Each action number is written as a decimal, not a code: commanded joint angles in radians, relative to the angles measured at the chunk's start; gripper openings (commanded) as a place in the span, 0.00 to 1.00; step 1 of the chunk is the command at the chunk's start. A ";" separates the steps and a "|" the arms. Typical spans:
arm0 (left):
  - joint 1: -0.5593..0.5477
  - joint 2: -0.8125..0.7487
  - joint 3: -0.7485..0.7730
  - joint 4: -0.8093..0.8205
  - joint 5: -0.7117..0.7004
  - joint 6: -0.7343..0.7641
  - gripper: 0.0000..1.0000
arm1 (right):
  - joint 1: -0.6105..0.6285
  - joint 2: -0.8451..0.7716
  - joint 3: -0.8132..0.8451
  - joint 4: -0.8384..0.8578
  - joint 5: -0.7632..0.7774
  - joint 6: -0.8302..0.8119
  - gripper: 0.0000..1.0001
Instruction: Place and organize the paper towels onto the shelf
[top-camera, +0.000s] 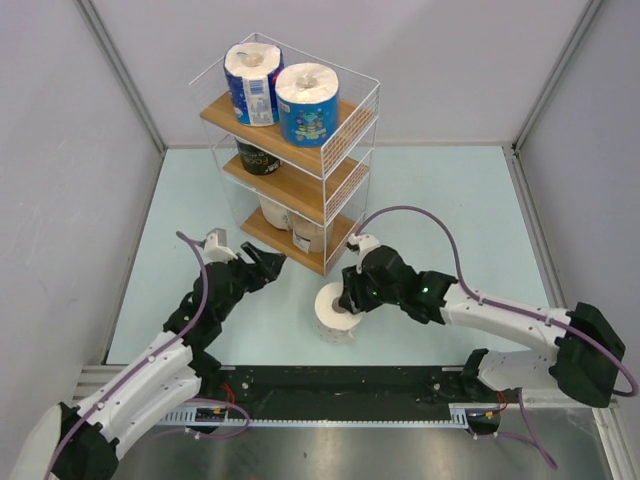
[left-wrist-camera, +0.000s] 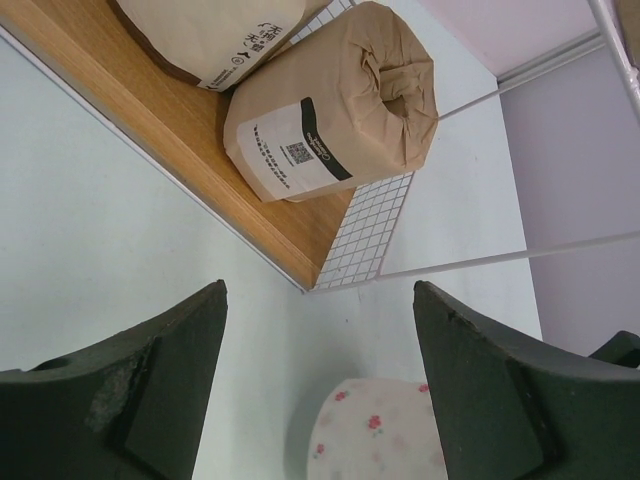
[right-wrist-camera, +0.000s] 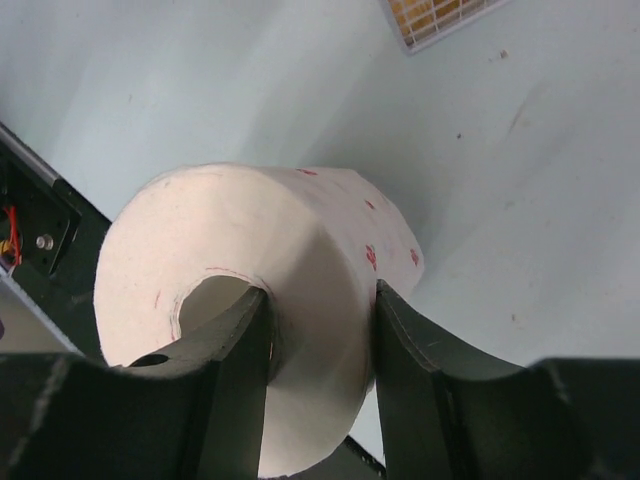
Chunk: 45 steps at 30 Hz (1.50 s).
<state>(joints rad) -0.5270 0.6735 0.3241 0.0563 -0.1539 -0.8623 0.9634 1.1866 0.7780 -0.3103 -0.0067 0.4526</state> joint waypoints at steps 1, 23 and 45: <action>0.005 -0.055 0.032 -0.088 -0.033 0.022 0.80 | 0.067 0.071 0.082 0.189 0.134 0.026 0.40; -0.036 -0.063 0.095 -0.188 0.184 0.169 0.89 | -0.078 -0.215 0.103 0.096 0.337 -0.005 0.81; -0.240 0.164 0.245 -0.319 0.258 0.393 0.85 | -0.229 -0.277 0.023 0.030 0.294 0.037 0.82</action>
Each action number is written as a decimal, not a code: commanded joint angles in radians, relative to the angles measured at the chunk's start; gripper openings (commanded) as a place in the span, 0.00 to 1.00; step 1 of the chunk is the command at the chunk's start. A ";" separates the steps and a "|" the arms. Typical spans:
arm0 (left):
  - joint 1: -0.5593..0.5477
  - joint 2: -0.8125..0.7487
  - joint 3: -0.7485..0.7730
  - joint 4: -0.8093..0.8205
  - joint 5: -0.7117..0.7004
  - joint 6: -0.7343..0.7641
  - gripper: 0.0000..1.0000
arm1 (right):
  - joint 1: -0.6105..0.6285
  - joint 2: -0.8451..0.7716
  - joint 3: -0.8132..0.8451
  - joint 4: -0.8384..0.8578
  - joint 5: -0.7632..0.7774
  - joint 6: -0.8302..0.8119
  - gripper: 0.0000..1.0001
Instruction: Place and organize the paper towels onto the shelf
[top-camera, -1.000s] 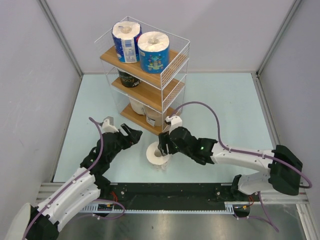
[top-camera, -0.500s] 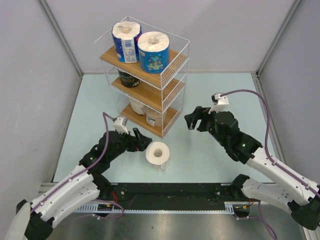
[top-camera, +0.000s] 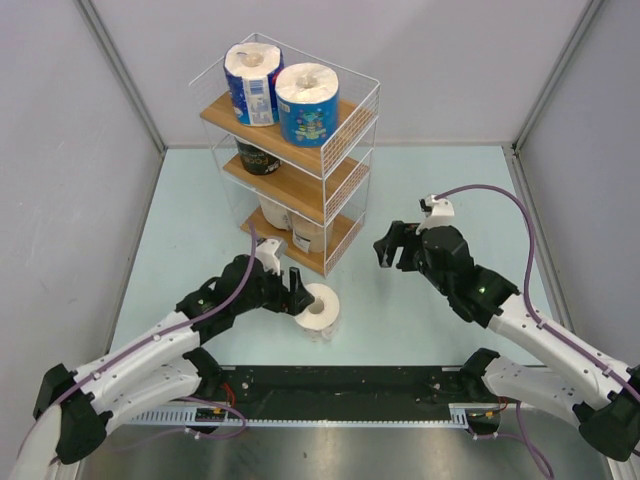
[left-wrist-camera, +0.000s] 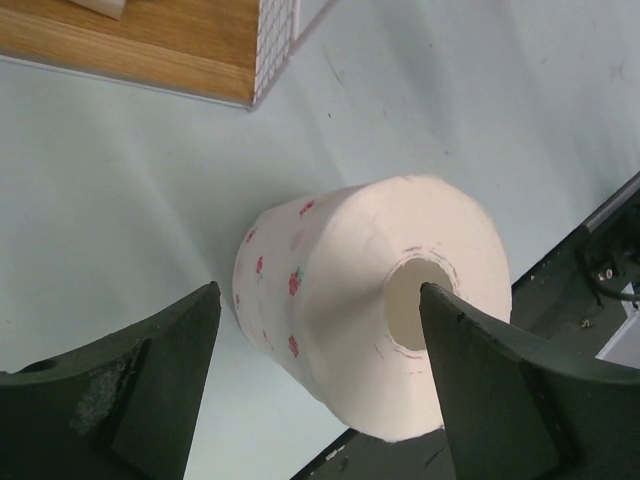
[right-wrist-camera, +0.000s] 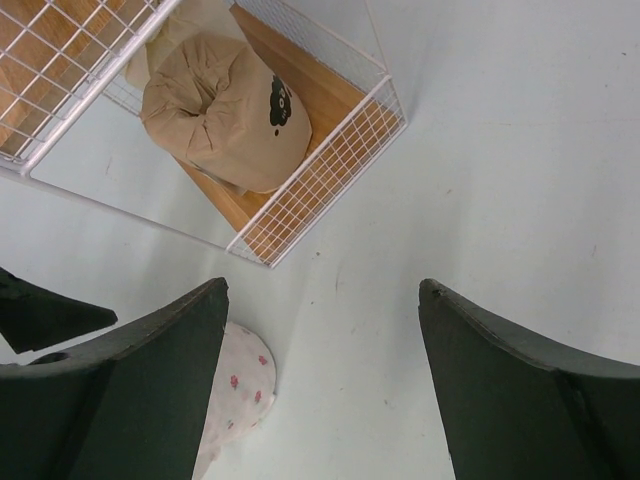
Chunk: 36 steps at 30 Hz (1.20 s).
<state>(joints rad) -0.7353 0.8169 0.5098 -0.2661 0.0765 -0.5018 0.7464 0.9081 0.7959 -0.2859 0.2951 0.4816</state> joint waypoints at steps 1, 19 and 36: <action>-0.044 0.022 0.064 0.002 0.025 0.034 0.86 | -0.013 0.002 0.003 0.004 -0.007 0.006 0.82; -0.062 0.143 0.160 -0.093 -0.043 0.081 0.75 | -0.096 0.008 -0.007 0.024 -0.082 -0.008 0.81; -0.078 0.188 0.156 -0.127 -0.011 0.109 0.73 | -0.147 0.058 -0.007 0.059 -0.157 0.003 0.81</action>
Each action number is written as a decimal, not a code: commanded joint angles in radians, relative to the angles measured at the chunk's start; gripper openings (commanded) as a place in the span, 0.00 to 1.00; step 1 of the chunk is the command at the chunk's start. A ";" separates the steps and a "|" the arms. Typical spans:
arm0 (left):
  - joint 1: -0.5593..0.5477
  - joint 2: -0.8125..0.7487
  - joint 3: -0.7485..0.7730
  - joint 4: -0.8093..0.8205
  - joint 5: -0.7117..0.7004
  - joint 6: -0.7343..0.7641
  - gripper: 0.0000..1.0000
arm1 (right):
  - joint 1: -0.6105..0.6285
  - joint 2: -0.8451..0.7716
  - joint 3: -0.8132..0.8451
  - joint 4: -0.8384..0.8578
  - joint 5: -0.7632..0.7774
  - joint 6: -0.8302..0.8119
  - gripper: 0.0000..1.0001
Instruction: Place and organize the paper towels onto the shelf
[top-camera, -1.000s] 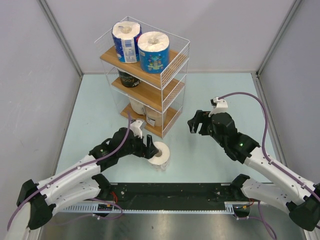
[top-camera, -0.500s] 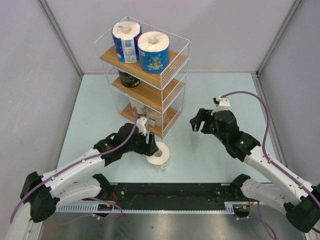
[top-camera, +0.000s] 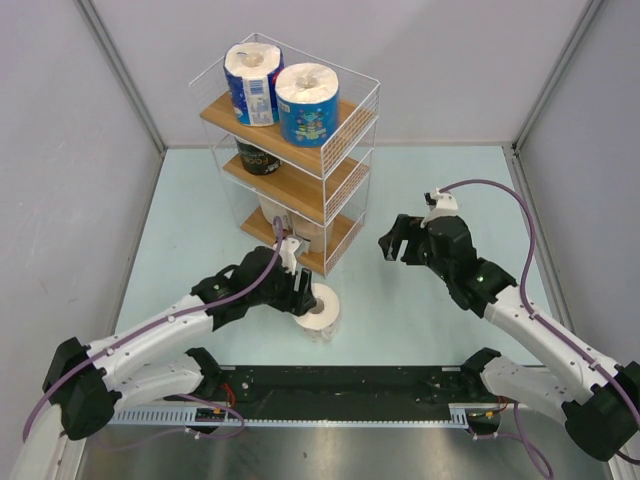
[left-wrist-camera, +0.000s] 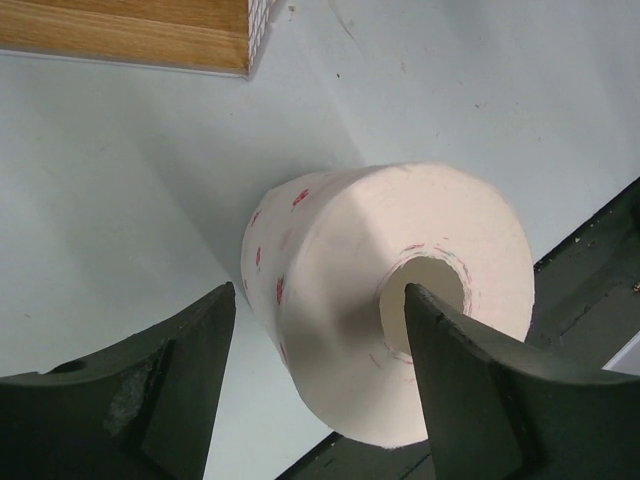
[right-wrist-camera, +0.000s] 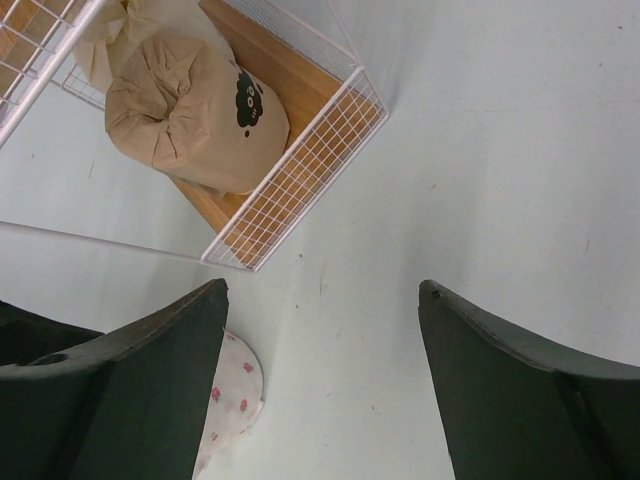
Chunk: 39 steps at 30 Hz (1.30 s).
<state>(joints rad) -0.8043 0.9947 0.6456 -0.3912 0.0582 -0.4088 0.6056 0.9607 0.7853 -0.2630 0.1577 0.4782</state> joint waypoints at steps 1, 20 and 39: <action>-0.009 0.018 0.020 -0.003 0.008 0.015 0.73 | -0.006 0.006 0.002 0.036 -0.021 0.007 0.82; -0.012 0.033 0.022 0.025 0.020 0.013 0.43 | -0.012 0.009 0.002 0.004 -0.010 0.011 0.82; -0.012 -0.197 0.298 -0.103 -0.264 -0.001 0.41 | -0.018 -0.019 -0.014 -0.036 0.037 0.014 0.82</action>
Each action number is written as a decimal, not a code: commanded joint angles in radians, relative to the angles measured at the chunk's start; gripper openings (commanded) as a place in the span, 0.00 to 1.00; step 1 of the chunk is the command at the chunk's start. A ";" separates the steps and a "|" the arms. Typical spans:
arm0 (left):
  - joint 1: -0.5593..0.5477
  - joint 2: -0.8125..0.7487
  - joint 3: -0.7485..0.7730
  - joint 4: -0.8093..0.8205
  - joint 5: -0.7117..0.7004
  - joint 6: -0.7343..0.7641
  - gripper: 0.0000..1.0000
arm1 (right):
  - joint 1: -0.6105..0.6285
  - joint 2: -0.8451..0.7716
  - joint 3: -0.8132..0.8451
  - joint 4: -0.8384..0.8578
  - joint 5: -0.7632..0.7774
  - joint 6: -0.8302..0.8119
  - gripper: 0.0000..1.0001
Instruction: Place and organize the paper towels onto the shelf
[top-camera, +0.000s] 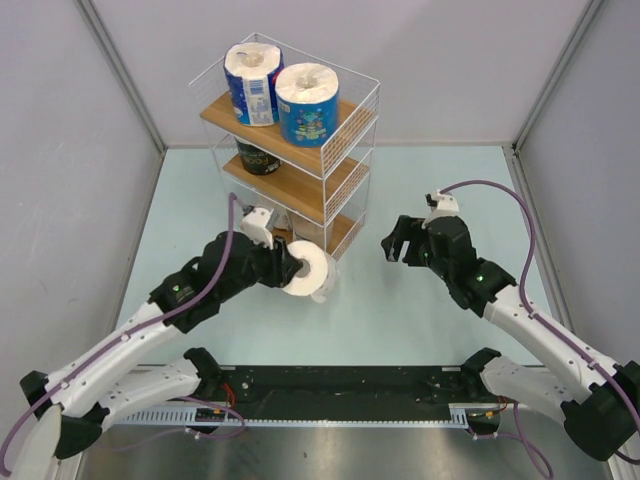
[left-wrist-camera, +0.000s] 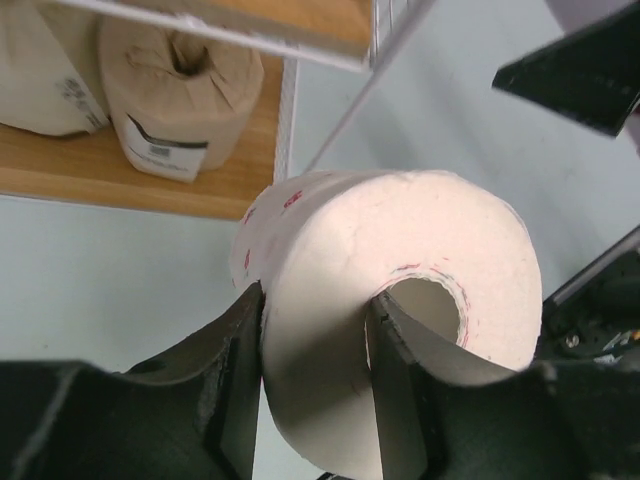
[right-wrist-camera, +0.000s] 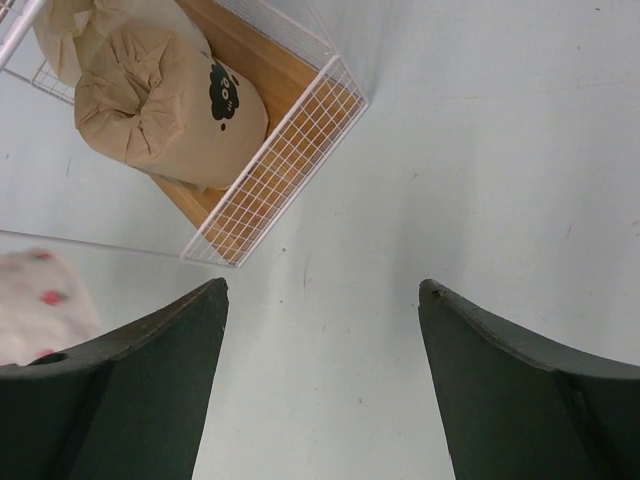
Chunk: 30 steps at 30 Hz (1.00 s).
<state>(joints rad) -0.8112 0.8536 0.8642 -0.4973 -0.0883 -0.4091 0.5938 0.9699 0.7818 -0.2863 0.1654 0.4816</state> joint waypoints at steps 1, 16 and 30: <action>-0.005 -0.059 0.100 -0.004 -0.160 0.001 0.41 | -0.008 -0.031 -0.012 -0.014 0.032 0.014 0.82; -0.003 -0.122 0.236 0.109 -0.439 0.046 0.37 | -0.022 -0.100 -0.038 -0.048 0.049 0.029 0.82; 0.052 0.036 0.303 0.282 -0.423 0.073 0.41 | -0.040 -0.142 -0.050 -0.071 0.068 0.026 0.81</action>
<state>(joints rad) -0.7933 0.8722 1.1099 -0.3401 -0.5217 -0.3473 0.5652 0.8520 0.7334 -0.3508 0.2138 0.5034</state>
